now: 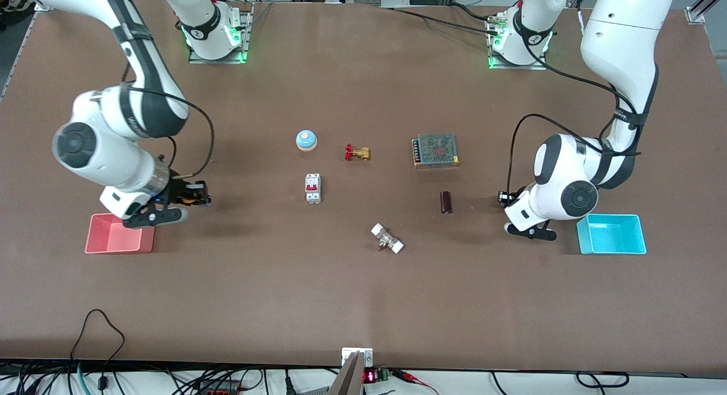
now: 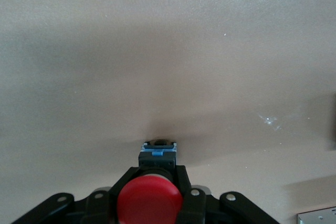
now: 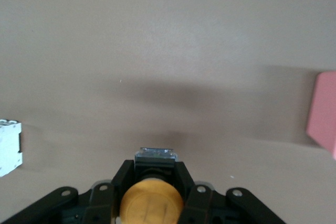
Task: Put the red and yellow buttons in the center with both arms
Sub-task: 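Lift the yellow button with the right gripper while the left gripper lifts the red, then carry both buttons toward the table center and lower them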
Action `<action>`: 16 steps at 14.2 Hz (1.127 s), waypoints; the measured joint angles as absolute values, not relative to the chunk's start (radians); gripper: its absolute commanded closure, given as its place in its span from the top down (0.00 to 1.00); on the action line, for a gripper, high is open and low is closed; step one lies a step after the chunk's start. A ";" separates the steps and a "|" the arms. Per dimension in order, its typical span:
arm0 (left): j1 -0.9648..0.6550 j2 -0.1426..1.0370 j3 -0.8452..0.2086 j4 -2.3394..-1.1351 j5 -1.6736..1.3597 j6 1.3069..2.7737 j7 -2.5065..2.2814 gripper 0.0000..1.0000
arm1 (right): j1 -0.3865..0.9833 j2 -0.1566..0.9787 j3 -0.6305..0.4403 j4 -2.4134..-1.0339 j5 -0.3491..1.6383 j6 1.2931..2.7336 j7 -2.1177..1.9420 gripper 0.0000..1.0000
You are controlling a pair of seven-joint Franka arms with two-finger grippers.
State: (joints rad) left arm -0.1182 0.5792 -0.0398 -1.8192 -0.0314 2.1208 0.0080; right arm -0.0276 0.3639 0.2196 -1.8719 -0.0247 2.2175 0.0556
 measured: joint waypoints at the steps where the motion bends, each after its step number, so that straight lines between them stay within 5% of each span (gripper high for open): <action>1: -0.118 0.579 -0.040 -1.820 -0.032 2.122 0.008 0.17 | -0.018 0.374 0.220 -1.899 -0.025 2.255 0.073 0.29; 12: -0.118 0.576 -0.040 -1.824 -0.032 2.126 0.008 0.23 | 0.096 0.485 0.223 -1.953 -0.224 2.364 0.338 0.32; 13: -0.118 0.576 -0.040 -1.824 -0.032 2.126 0.008 0.29 | 0.096 0.487 0.223 -1.953 -0.224 2.370 0.343 0.37; 14: -0.118 0.576 -0.040 -1.825 -0.032 2.127 0.008 0.54 | 0.096 0.489 0.223 -1.953 -0.224 2.373 0.348 0.39; 15: -0.118 0.576 -0.040 -1.825 -0.032 2.127 0.008 1.00 | 0.096 0.492 0.224 -1.953 -0.224 2.376 0.350 0.41; 16: -0.118 0.576 -0.040 -1.827 -0.032 2.127 0.007 1.00 | 0.096 0.494 0.224 -1.953 -0.224 2.379 0.351 0.47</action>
